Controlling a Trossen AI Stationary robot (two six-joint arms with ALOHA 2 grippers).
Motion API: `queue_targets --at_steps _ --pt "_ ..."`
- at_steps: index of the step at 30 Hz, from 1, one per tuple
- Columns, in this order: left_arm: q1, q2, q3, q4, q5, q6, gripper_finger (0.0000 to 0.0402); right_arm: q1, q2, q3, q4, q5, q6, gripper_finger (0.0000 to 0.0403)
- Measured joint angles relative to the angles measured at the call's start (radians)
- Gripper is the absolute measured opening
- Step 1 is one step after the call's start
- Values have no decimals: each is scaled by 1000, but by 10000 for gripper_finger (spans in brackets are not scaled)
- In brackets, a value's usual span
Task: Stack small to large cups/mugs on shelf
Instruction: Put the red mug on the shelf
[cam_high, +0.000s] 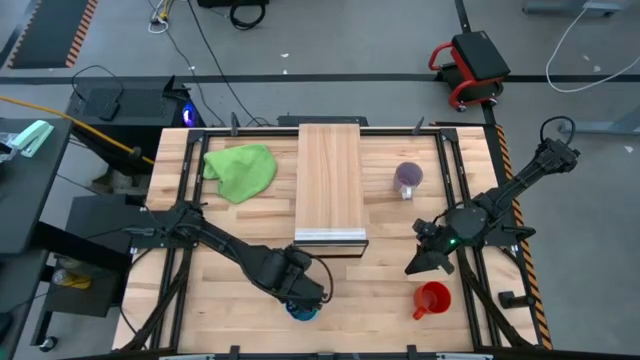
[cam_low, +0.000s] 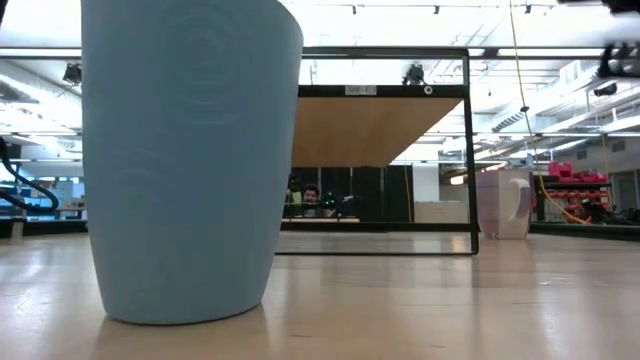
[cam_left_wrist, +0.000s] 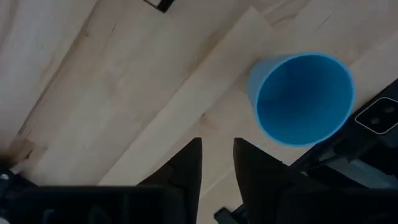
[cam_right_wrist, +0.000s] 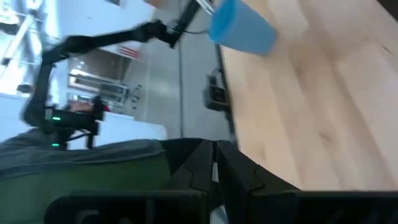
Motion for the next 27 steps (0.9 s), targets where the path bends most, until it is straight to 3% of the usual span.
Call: queue_targets --at_steps 4,10,17,21,27 --pt "-36 -43 -93 -2 34 -81 99 4 7 105 -140 21 -11 30" --pt "-105 -122 -294 16 71 -269 91 41 69 339 -662 105 43 30" --pt "-155 -162 -471 302 106 -290 76 84 234 551 -1089 213 188 30" --pt "-175 -162 -525 342 104 -294 83 137 354 618 -1228 188 293 30" --pt "-203 -163 -538 348 23 -258 90 235 508 699 -1273 159 435 30"
